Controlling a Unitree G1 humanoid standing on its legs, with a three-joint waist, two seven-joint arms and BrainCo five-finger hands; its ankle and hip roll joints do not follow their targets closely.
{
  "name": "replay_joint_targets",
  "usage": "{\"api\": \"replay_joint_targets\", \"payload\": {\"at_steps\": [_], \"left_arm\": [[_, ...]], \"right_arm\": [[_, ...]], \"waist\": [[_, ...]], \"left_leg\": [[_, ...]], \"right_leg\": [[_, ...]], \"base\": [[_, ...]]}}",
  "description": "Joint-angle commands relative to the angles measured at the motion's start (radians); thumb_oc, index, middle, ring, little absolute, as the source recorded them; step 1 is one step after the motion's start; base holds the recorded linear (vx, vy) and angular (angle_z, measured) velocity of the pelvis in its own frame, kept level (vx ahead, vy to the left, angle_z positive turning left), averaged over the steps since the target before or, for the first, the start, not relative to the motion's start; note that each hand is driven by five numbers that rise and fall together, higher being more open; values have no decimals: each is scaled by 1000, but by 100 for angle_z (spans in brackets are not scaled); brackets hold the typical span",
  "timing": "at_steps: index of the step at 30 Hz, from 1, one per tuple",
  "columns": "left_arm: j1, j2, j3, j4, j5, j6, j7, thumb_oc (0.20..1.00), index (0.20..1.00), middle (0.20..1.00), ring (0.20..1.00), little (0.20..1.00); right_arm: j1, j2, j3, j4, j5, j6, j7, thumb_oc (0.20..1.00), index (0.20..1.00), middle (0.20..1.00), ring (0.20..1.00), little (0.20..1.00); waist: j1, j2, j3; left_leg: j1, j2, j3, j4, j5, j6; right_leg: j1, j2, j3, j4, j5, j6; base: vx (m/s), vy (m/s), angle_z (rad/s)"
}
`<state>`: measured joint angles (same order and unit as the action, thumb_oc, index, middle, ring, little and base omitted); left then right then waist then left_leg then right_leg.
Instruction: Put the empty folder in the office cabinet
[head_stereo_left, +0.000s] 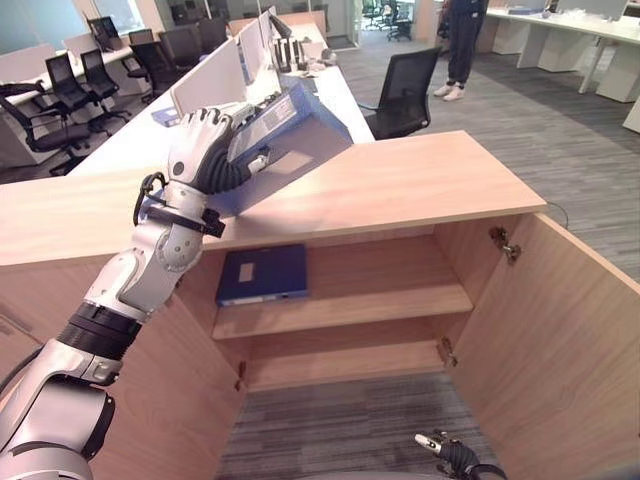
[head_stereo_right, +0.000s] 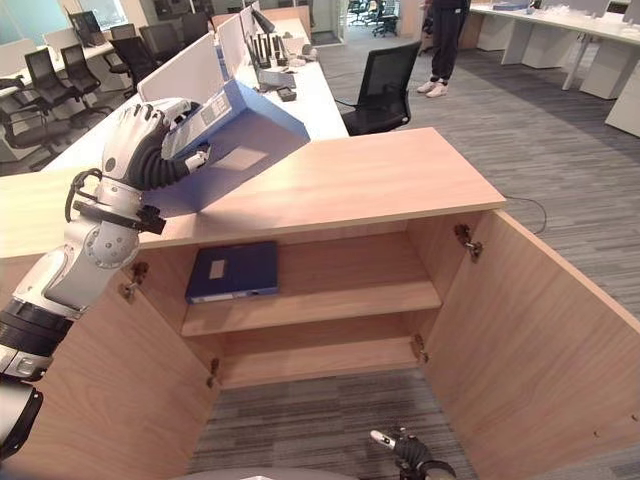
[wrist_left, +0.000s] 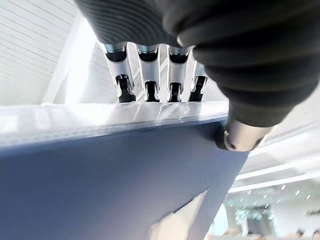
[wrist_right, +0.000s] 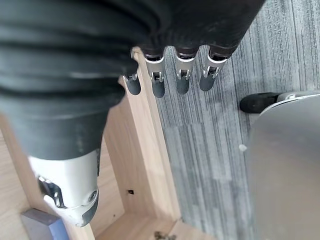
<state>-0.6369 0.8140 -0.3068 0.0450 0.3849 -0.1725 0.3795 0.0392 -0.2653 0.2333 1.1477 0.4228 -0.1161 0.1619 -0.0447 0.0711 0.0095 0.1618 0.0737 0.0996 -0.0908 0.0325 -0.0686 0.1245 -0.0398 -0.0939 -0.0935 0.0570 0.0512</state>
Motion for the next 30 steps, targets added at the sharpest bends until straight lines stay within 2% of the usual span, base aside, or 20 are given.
{"api": "replay_joint_targets", "payload": {"at_steps": [1, 2, 10, 14, 15, 23, 25, 28, 29, 30], "left_arm": [[-183, -33, 93, -19, -145, -48, -9, 200, 200, 200, 200, 200], [-181, -33, 95, -20, -146, -48, -10, 200, 200, 200, 200, 200], [-137, -89, 126, -132, -323, -94, -53, 200, 200, 200, 200, 200], [-96, -99, 148, -194, -452, -120, -92, 200, 200, 200, 200, 200], [-66, -103, 162, -227, -510, -132, -113, 200, 200, 200, 200, 200], [81, -118, 208, -328, -718, -152, -200, 200, 200, 200, 200, 200], [133, -120, 222, -334, -746, -145, -218, 200, 200, 200, 200, 200], [220, -136, 242, -329, -775, -137, -239, 200, 200, 200, 200, 200], [263, -140, 254, -332, -784, -131, -252, 200, 200, 200, 200, 200], [266, -141, 255, -334, -784, -131, -252, 200, 200, 200, 200, 200]], "right_arm": [[-71, 12, 1, 54, 44, 2, 10, 1000, 1000, 1000, 1000, 1000], [-71, 12, 1, 54, 44, 2, 10, 1000, 1000, 1000, 1000, 1000], [-86, 16, 10, 27, 48, 4, 15, 1000, 1000, 1000, 1000, 1000], [-99, 16, 9, 20, 54, 10, 16, 1000, 1000, 1000, 1000, 1000], [-101, 17, 8, 20, 54, 11, 16, 1000, 1000, 1000, 1000, 1000], [-101, 16, 5, -13, 64, 17, 23, 1000, 1000, 1000, 1000, 1000], [-103, 13, 3, -45, 70, 18, 28, 1000, 1000, 1000, 1000, 1000], [-96, -3, 7, -207, 144, 13, 58, 1000, 1000, 1000, 1000, 1000], [-78, -24, -2, -343, 202, 6, 72, 1000, 1000, 1000, 1000, 1000], [-75, -26, -1, -347, 202, 8, 71, 1000, 1000, 1000, 1000, 1000]], "waist": [[10, -31, -39], [10, -30, -41], [17, -31, -36], [23, -31, -34], [27, -32, -33], [41, -40, -27], [46, -43, -24], [47, -46, -17], [46, -49, -14], [45, -48, -16]], "left_leg": [[-29, -30, -29, 4, -12, -26], [-24, -30, -30, 4, -24, -27], [-33, -30, -33, 4, -10, -25], [-33, -30, -37, 4, -9, -24], [-33, -29, -39, 4, -9, -23], [-31, -29, -47, 4, -11, -21], [-31, -28, -48, 4, -12, -20], [-31, -27, -50, 4, -13, -20], [-32, -26, -48, 4, -13, -19], [-32, -26, -48, 4, -13, -19]], "right_leg": [[13, -69, -17, 14, -33, 93], [19, -69, -17, 13, -43, 94], [11, -67, -20, 14, -32, 89], [13, -65, -25, 15, -33, 87], [15, -65, -26, 15, -34, 86], [21, -65, -29, 19, -37, 83], [22, -64, -30, 19, -37, 81], [18, -65, -27, 20, -38, 80], [17, -65, -26, 21, -37, 81], [17, -65, -26, 21, -37, 81]], "base": [[41, -12, 4], [40, -12, 3], [-12, -4, 0], [-4, -3, 2], [1, -2, 6], [-6, -1, 3], [-12, 11, 3], [-3, 4, 2], [0, 0, 0], [0, 0, 0]]}}
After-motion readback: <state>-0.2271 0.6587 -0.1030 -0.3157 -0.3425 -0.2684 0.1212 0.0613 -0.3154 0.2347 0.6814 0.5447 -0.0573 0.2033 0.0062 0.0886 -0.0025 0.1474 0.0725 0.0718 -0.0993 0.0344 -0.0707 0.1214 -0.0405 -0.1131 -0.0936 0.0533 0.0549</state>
